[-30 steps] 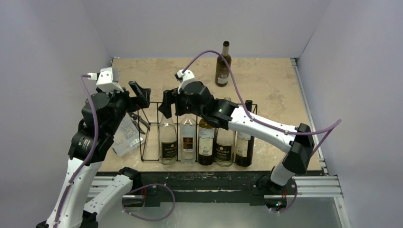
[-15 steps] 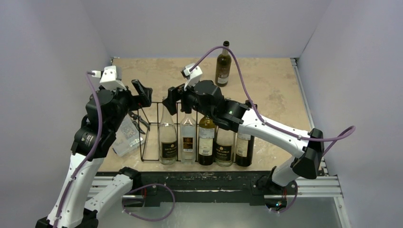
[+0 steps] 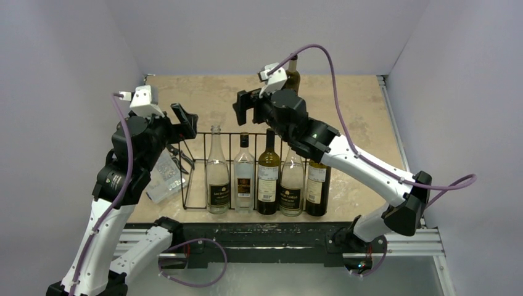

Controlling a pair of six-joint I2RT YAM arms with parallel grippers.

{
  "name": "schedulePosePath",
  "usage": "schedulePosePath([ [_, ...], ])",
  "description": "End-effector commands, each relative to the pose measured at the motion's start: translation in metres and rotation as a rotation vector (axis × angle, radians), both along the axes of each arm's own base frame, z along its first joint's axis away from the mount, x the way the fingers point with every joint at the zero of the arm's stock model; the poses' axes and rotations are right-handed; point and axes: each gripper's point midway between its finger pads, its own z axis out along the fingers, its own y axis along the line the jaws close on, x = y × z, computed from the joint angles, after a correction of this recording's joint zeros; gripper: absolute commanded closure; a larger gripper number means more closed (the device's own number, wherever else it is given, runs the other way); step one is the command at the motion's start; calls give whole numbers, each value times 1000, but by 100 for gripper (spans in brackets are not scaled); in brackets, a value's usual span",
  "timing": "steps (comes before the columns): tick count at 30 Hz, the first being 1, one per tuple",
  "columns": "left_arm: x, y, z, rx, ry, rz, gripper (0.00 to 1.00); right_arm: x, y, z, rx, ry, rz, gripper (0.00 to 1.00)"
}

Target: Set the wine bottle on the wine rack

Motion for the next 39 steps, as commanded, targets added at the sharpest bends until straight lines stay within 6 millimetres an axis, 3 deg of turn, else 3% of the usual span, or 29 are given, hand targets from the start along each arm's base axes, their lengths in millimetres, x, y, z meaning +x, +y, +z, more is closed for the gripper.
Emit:
schedulePosePath([
  [1,0,0,11,-16,-36,1,12,29,-47,36,26,-76,-129,1],
  [6,0,0,12,-16,-38,1,12,55,-85,41,15,-93,-232,1],
  [13,1,-4,10,-20,-27,-13,12,87,-123,47,16,-114,-325,1],
  [22,-2,-1,14,-21,-40,-6,12,139,-147,42,50,-75,-424,1],
  [31,-3,-3,14,-27,-38,-16,12,203,-151,8,27,-13,-471,1],
  [39,-4,-3,15,-30,-42,-16,12,242,-158,-22,27,37,-500,1],
])
